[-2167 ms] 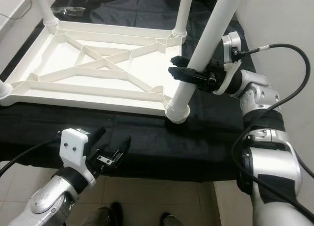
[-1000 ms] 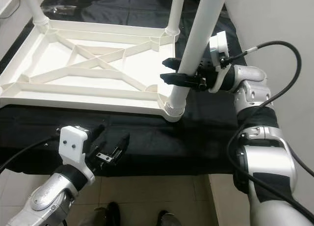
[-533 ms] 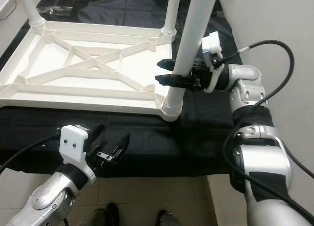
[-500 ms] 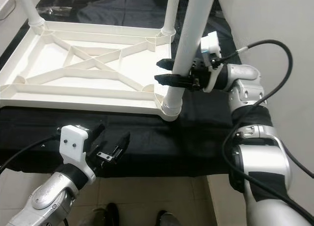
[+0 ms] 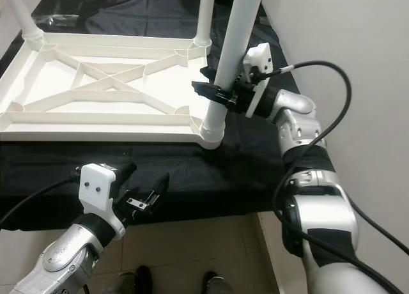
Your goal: Building children table
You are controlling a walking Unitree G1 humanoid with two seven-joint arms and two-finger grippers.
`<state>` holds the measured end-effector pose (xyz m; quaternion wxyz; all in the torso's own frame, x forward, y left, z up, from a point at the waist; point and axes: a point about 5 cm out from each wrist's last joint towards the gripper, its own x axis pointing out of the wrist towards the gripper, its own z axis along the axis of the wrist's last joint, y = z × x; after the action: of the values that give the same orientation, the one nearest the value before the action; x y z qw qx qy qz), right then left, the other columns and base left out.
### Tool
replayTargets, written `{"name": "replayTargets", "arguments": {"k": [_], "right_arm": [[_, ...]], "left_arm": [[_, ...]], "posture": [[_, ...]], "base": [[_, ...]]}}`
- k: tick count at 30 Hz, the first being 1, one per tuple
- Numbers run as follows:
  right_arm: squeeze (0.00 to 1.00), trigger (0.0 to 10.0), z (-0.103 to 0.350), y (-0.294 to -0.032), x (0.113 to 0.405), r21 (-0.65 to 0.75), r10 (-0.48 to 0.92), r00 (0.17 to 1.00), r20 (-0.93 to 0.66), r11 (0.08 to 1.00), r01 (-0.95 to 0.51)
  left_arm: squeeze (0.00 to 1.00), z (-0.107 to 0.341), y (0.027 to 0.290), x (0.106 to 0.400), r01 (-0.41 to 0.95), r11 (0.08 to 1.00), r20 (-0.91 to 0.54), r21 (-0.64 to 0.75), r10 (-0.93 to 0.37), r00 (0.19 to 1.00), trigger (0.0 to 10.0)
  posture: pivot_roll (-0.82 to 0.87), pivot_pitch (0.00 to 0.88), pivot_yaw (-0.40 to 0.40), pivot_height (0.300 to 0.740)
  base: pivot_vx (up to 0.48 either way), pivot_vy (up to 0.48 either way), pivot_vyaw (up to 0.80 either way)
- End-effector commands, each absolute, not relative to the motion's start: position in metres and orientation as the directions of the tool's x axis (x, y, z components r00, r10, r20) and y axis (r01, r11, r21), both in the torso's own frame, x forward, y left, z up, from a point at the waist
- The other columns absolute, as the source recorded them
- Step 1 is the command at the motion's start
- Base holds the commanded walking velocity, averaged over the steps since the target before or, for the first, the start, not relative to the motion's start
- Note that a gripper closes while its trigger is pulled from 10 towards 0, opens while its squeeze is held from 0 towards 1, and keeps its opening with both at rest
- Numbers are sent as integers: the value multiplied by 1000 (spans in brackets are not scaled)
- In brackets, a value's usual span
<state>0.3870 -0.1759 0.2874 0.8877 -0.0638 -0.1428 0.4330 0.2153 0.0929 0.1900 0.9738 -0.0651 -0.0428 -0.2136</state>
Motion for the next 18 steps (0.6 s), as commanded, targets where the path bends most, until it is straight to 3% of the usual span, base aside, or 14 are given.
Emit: {"name": "replayTargets", "arguments": {"k": [1, 4, 6, 8, 10, 11, 12, 14, 17, 18], "right_arm": [[0, 10000, 243, -185, 391, -141, 703, 709, 53, 708, -692], [0, 10000, 240, -182, 393, -140, 623, 780, 57, 778, -612], [0, 10000, 236, -183, 398, -132, 463, 885, 52, 881, -454], [0, 10000, 236, -183, 398, -132, 463, 885, 52, 881, -454], [0, 10000, 235, -185, 403, -127, 292, 955, 62, 951, -282], [0, 10000, 235, -188, 407, -55, 160, 985, 60, 986, -157], [0, 10000, 235, -189, 409, 2, 78, 996, 46, 997, -78], [0, 10000, 235, -189, 409, 2, 78, 996, 46, 997, -78], [0, 10000, 241, -187, 409, 81, -169, 982, 88, 983, 162], [0, 10000, 241, -187, 409, 81, -169, 982, 88, 983, 162]], "left_arm": [[0, 186, 92, 214, 421, 901, 94, -104, -412, 906, 10000], [0, 185, 92, 215, 422, 901, 94, -102, -414, 906, 10000], [0, 185, 91, 216, 424, 900, 95, -101, -416, 904, 10000], [0, 185, 91, 216, 424, 900, 95, -101, -416, 904, 10000], [0, 185, 91, 217, 426, 899, 97, -100, -417, 904, 10000], [0, 185, 90, 217, 427, 899, 99, -100, -418, 903, 10000], [0, 185, 90, 217, 427, 899, 99, -99, -418, 903, 10000], [0, 185, 90, 217, 427, 899, 99, -99, -418, 903, 10000], [0, 186, 90, 218, 428, 898, 103, -99, -419, 902, 10000], [0, 186, 90, 218, 428, 898, 103, -99, -419, 902, 10000]], "posture": [[112, 297, -51, 740], [112, 294, -48, 740], [111, 286, -45, 740], [111, 286, -45, 740], [111, 284, -44, 740], [108, 280, -45, 740], [108, 280, -45, 740], [108, 280, -45, 740], [110, 280, -48, 740], [110, 280, -48, 740]], "base": [[0, 0, 0], [0, 0, 0], [0, 0, 0], [0, 0, 0], [0, 0, 0], [0, 0, 0], [0, 0, 0], [0, 0, 0], [0, 0, 0], [0, 0, 0]]}}
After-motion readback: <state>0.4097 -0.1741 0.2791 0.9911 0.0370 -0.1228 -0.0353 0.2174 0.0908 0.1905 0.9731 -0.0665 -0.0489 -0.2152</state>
